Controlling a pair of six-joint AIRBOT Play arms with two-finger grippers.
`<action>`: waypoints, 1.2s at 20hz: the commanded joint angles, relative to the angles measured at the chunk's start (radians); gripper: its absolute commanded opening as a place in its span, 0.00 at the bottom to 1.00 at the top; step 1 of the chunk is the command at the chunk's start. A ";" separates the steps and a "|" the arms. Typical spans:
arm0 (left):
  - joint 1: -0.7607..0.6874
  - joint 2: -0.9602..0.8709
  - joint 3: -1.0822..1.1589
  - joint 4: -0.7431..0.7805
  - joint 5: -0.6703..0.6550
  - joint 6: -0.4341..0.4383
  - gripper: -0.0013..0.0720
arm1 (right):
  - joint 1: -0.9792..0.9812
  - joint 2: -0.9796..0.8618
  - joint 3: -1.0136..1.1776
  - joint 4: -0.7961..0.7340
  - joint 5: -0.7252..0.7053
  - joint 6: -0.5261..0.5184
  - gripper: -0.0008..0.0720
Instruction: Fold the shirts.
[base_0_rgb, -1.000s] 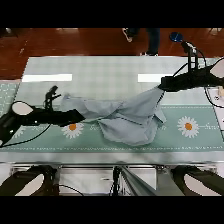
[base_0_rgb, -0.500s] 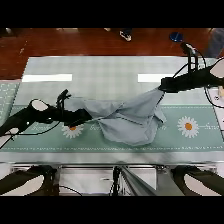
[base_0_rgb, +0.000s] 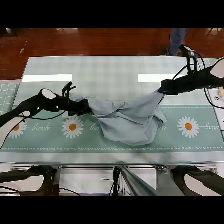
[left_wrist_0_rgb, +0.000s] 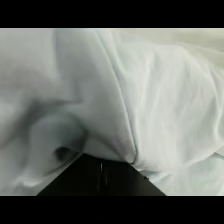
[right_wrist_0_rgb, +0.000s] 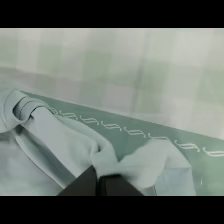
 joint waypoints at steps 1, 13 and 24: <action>0.002 -0.031 0.098 -0.014 -0.074 0.025 0.05 | 0.001 0.001 0.001 0.000 0.015 0.000 0.04; 0.293 0.454 0.796 -0.014 -0.214 0.053 0.05 | 0.001 0.311 0.244 -0.005 -0.006 -0.024 0.04; 0.550 0.734 1.154 -0.014 -0.294 -0.035 0.05 | 0.001 0.451 0.825 -0.296 0.074 0.213 0.04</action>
